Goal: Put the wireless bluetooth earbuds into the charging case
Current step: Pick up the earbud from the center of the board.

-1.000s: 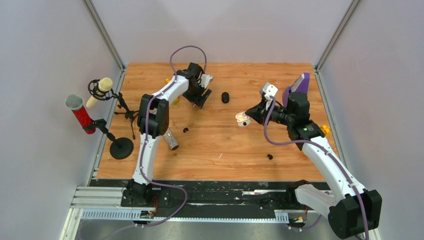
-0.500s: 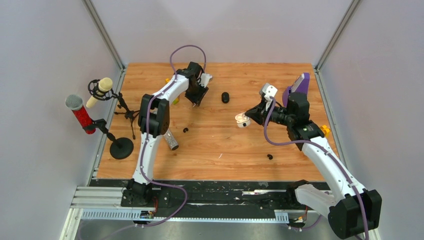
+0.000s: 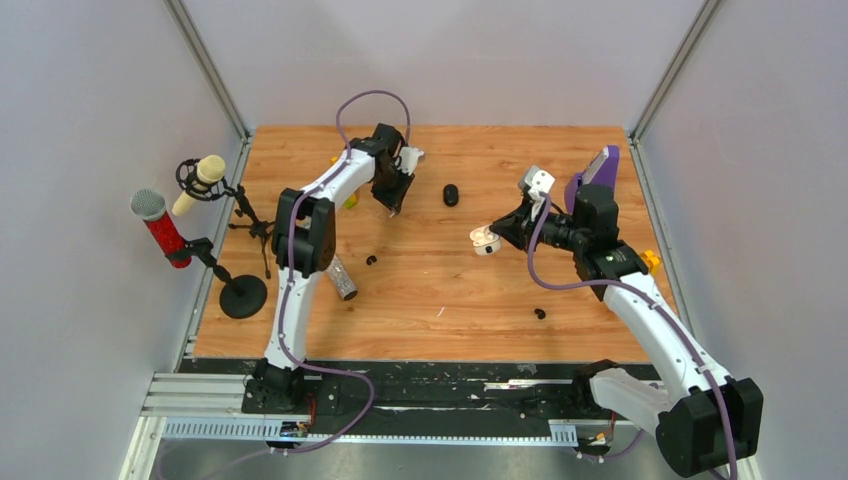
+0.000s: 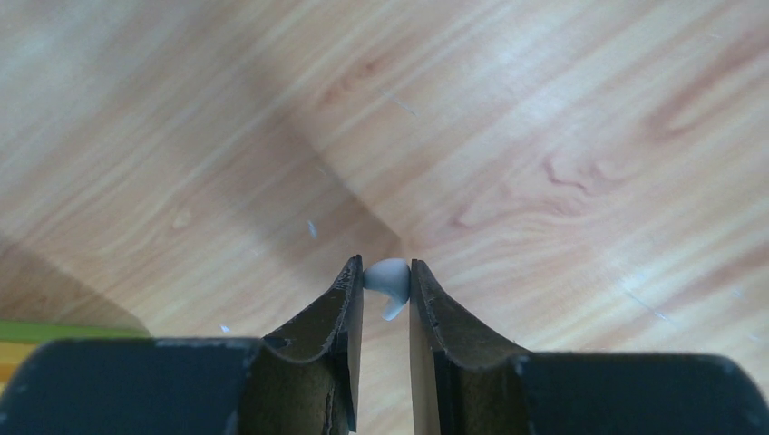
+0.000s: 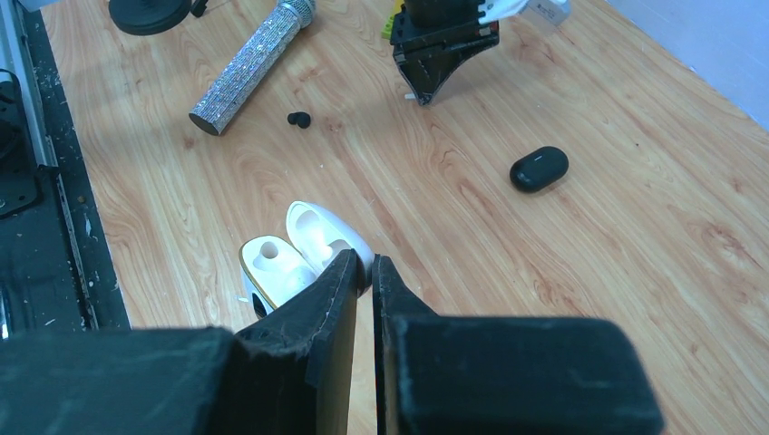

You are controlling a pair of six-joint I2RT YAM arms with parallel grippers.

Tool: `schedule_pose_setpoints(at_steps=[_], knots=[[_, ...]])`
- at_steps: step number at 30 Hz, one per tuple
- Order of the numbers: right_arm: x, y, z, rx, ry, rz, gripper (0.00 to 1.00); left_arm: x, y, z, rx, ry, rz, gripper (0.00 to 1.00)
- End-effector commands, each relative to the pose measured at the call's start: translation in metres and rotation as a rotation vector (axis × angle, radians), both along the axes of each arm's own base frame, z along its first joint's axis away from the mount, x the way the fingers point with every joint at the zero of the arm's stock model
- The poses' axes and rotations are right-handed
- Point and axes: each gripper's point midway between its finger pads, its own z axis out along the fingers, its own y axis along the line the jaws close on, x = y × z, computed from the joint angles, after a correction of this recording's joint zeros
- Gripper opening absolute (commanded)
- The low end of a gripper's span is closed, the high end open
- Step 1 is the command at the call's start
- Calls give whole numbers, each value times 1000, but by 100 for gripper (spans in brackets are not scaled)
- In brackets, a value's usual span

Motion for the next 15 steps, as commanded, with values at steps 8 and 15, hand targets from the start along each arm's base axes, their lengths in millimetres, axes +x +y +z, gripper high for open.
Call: schedule_pose_setpoints(at_steps=[8,15], knots=[[16,0,27,50,-51,-55,0,-33,-34,255,-511,-376,101,25],[32,-1,55,57,-104,-88,0,-76,-56,336,-839,-371,108,25]])
